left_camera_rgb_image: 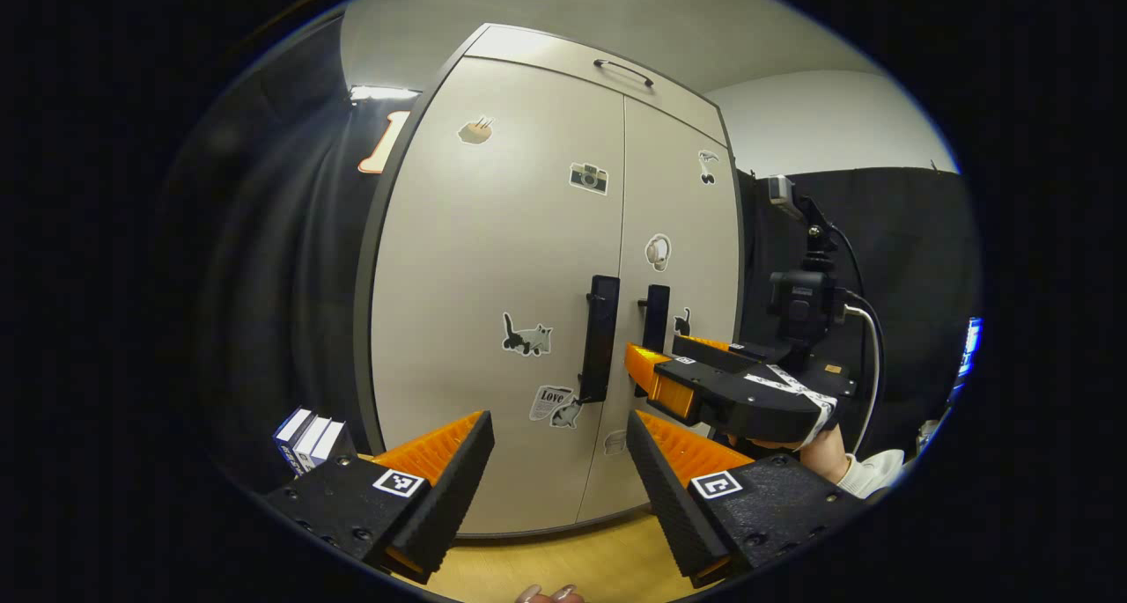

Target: Open the right door of the double-door shoe cabinet with the right hand, and open the left door with the left hand.

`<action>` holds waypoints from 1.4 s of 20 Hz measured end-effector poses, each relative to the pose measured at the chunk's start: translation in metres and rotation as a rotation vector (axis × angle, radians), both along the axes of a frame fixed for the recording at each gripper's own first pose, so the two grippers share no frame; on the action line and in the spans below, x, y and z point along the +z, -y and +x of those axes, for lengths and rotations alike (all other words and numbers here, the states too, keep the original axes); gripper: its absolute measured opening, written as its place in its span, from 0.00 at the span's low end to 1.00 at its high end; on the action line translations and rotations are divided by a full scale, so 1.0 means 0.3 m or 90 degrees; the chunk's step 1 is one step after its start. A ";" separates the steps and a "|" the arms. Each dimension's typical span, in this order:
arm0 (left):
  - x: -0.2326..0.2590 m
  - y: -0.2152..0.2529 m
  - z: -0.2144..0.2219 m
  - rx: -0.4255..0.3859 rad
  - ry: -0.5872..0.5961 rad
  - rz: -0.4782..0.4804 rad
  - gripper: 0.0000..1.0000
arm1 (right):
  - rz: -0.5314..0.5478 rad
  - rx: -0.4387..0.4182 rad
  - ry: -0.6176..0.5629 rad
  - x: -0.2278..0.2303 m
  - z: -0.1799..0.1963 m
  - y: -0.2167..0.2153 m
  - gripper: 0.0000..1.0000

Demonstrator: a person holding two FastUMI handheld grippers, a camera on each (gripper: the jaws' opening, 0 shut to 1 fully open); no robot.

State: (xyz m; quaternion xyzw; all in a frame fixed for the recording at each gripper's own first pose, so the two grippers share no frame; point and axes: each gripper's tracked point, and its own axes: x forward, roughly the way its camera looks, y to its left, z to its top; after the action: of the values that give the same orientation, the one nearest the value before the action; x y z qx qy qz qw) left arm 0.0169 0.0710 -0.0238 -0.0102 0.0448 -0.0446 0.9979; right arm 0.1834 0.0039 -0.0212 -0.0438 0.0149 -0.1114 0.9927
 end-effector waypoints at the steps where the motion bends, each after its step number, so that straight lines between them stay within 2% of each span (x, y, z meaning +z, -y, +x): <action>1: -0.003 -0.002 0.004 -0.002 -0.001 0.001 0.94 | 0.002 -0.004 -0.004 -0.006 0.012 0.002 0.78; 4: -0.012 -0.007 0.017 -0.010 -0.006 0.000 0.95 | 0.004 -0.006 -0.019 -0.030 0.033 0.001 0.77; 5: -0.015 -0.008 0.023 -0.011 -0.007 -0.001 0.94 | 0.006 -0.010 -0.024 -0.035 0.043 -0.002 0.51; 6: -0.018 -0.010 0.027 -0.013 -0.009 -0.003 0.94 | -0.003 -0.019 -0.026 -0.039 0.040 0.007 0.47; 9: -0.024 -0.018 0.037 -0.015 -0.012 -0.007 0.94 | -0.016 -0.017 -0.026 -0.016 0.031 -0.015 0.47; 11: -0.024 -0.024 0.041 -0.014 -0.009 -0.007 0.95 | -0.015 -0.023 -0.022 -0.041 0.050 -0.012 0.34; 13: -0.025 -0.028 0.045 -0.013 -0.010 -0.009 0.94 | -0.007 -0.020 -0.027 -0.043 0.049 -0.008 0.34; 15: -0.027 -0.029 0.046 -0.014 -0.012 -0.011 0.94 | -0.011 -0.015 -0.027 -0.040 0.047 -0.010 0.30; 17: -0.029 -0.033 0.047 -0.012 -0.012 -0.013 0.94 | 0.001 -0.016 -0.024 -0.043 0.043 -0.012 0.31; 18: -0.028 -0.036 0.046 -0.010 -0.012 -0.015 0.95 | 0.003 -0.015 -0.027 -0.042 0.047 -0.011 0.22; 20: -0.029 -0.043 0.046 -0.006 -0.012 -0.021 0.94 | -0.003 -0.014 -0.039 -0.047 0.045 -0.008 0.22; 21: -0.033 -0.045 0.043 -0.005 -0.015 -0.022 0.94 | -0.002 -0.015 -0.035 -0.041 0.047 -0.010 0.14; 28: -0.030 -0.052 0.031 0.004 -0.016 -0.030 0.95 | -0.006 0.005 -0.039 -0.041 0.032 -0.015 0.13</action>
State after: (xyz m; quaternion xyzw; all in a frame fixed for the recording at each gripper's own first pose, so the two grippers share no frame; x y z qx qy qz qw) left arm 0.0263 0.0865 -0.0327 -0.0348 0.0565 -0.0423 0.9969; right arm 0.1930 0.0083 -0.0334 -0.0522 0.0450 -0.1064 0.9919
